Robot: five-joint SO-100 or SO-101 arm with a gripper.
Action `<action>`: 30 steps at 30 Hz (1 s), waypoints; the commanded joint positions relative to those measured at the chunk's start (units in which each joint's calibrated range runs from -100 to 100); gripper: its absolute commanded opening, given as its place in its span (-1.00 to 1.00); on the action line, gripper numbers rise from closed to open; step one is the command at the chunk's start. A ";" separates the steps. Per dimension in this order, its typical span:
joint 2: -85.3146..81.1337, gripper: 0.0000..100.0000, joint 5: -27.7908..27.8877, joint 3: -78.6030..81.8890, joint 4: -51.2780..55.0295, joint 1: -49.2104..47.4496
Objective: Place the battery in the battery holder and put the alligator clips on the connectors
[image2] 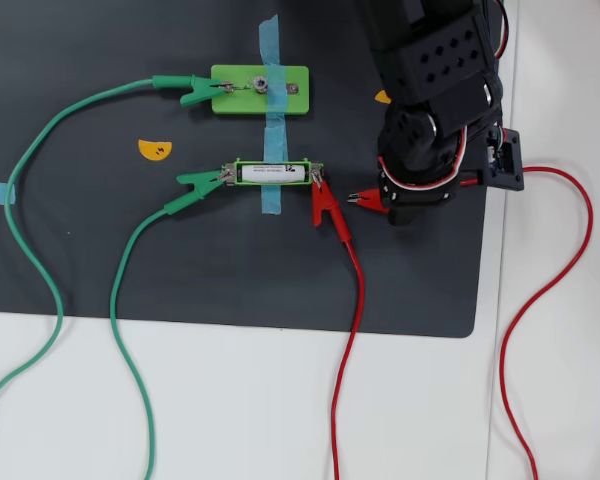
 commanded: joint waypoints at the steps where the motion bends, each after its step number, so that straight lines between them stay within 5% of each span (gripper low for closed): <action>1: -1.17 -0.66 0.49 -2.45 -1.37 0.69; 30: 1.81 -0.66 0.49 -2.36 -3.77 0.99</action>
